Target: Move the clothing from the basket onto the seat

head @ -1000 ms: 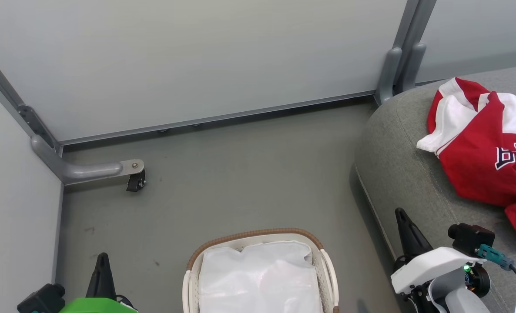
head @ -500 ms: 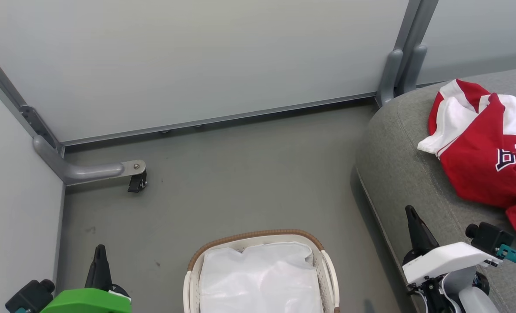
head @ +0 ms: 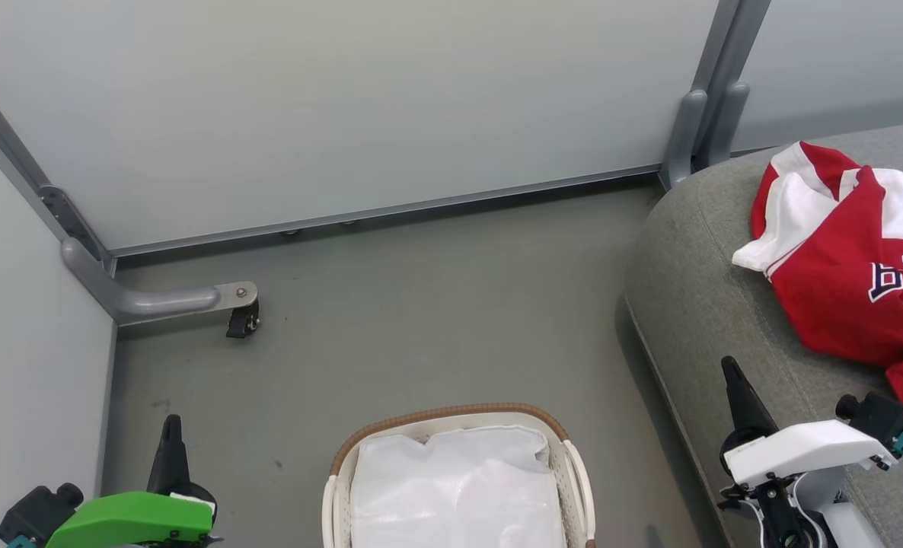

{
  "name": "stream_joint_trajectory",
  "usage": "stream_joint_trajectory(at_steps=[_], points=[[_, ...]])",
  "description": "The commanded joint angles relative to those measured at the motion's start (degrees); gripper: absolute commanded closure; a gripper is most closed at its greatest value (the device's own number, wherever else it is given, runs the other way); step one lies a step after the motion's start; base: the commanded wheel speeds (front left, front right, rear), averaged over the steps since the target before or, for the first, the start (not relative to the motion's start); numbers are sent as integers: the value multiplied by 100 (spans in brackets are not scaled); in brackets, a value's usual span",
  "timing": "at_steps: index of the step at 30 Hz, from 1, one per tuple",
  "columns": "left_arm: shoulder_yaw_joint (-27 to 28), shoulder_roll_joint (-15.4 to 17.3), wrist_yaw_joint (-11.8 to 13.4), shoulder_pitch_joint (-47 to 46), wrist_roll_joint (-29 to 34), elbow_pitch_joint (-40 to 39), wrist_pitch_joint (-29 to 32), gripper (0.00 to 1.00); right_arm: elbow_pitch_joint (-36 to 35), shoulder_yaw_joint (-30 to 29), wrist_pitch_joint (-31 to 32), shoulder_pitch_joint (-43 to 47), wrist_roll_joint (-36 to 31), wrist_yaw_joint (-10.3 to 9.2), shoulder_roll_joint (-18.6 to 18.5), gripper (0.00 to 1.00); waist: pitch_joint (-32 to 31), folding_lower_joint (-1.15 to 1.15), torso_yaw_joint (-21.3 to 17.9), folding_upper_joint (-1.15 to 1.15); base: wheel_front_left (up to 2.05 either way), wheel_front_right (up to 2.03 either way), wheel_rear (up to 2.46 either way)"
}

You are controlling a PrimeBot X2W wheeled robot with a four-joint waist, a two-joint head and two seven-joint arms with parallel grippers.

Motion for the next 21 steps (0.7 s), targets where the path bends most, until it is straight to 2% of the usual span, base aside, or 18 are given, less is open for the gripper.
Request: stream_joint_trajectory(at_steps=[1, 21], points=[[20, 38, -7, -145, -157, -86, 40, 100, -96, -44, 40, -17, 183, -3, -44, 100, -3, 0, 2, 0, 0, 0, 0], [72, 46, -10, -275, -1297, -214, 363, 100, -231, -241, 363, 15, 1409, -4, -50, 100, -43, 0, 33, 0, 0, 0, 0]])
